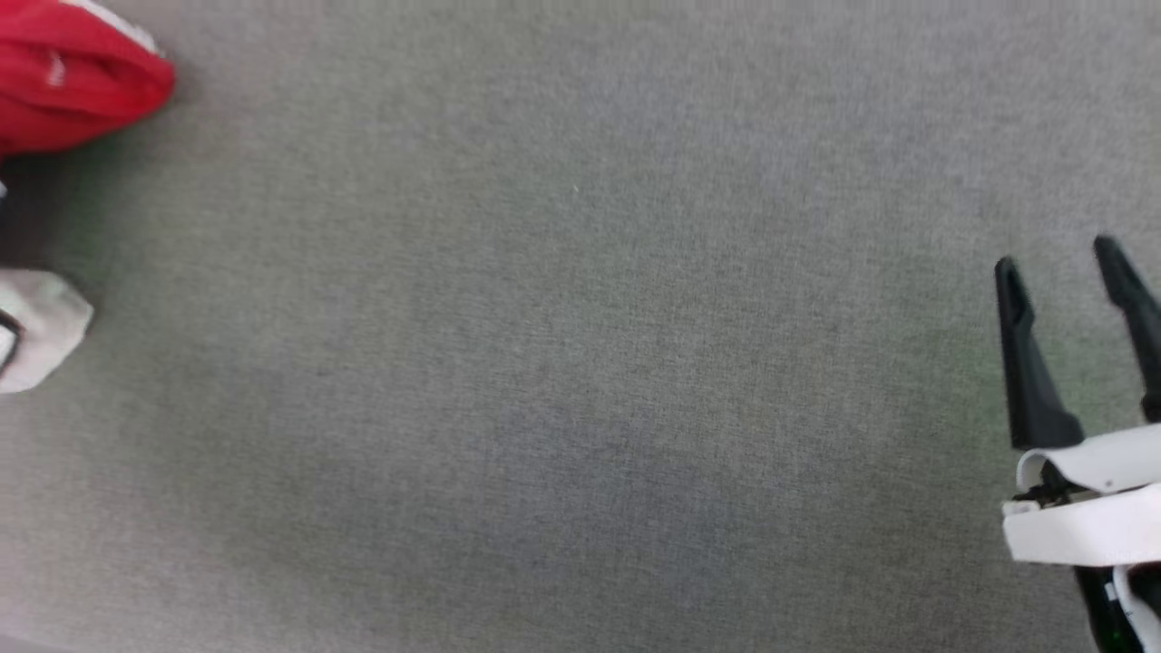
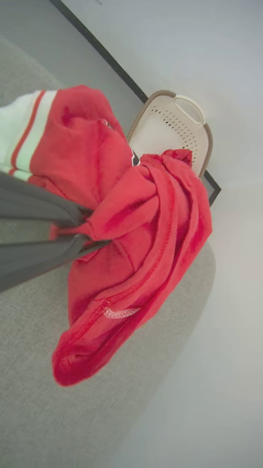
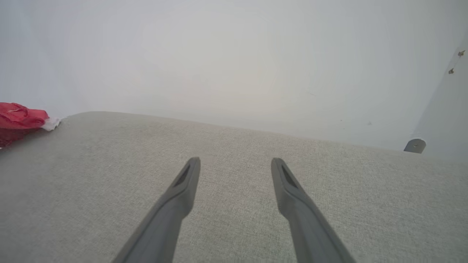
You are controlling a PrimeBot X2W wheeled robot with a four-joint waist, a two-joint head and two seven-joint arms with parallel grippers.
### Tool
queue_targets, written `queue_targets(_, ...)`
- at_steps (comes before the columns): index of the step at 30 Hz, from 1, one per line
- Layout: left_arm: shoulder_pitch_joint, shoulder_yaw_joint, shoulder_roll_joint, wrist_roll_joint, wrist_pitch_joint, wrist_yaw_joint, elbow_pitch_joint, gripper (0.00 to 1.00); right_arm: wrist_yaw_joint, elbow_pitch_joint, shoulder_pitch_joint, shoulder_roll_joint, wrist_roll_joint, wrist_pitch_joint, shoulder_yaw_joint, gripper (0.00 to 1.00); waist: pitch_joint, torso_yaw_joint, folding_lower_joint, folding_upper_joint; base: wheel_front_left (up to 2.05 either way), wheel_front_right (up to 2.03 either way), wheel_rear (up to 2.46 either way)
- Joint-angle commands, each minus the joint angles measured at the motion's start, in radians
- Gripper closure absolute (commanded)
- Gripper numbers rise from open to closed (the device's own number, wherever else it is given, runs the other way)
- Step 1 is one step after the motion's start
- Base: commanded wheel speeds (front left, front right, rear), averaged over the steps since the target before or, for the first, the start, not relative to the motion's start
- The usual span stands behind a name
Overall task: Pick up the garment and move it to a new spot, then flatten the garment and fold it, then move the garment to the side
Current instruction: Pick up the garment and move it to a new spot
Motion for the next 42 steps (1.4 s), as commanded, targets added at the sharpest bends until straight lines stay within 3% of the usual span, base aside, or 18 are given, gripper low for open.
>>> queue_targets(1,-0.015,-0.004,0.012,0.009,-0.013,-0.007,-0.007,1.0,0.001,0.006,0.013,0.006,0.005,-0.008,0.003,0.0,-0.049,0.012,0.0,0.0,0.0,0.0,0.0)
queue_targets(11,-0.093,-0.067,0.061,0.078,-0.147,-0.059,-0.086,1.0,0.001,0.074,0.055,0.05,0.008,-0.052,0.028,0.0,-0.214,0.02,0.0,0.0,0.0,0.0,0.0)
queue_targets(18,-0.128,-0.129,0.066,0.115,-0.104,-0.098,-0.144,1.0,0.001,0.111,0.077,0.084,0.007,-0.08,0.027,0.0,-0.324,0.014,0.0,0.0,0.0,0.0,0.0)
queue_targets(23,-0.124,-0.156,0.053,0.117,-0.045,-0.098,-0.212,1.0,0.001,0.133,0.092,0.102,0.002,-0.096,0.016,0.0,-0.385,-0.001,0.0,0.0,0.0,0.0,0.0)
queue_targets(34,0.039,-0.171,0.034,0.077,0.131,-0.032,-0.527,1.0,0.001,0.172,0.116,0.121,-0.017,-0.134,-0.078,0.0,-0.461,-0.085,0.0,0.0,0.0,0.0,0.0)
queue_targets(42,0.246,-0.163,0.022,0.042,0.274,0.087,-0.905,1.0,0.001,0.199,0.122,0.125,-0.037,-0.152,-0.189,0.0,-0.462,-0.177,0.0,0.0,0.0,0.0,0.0)
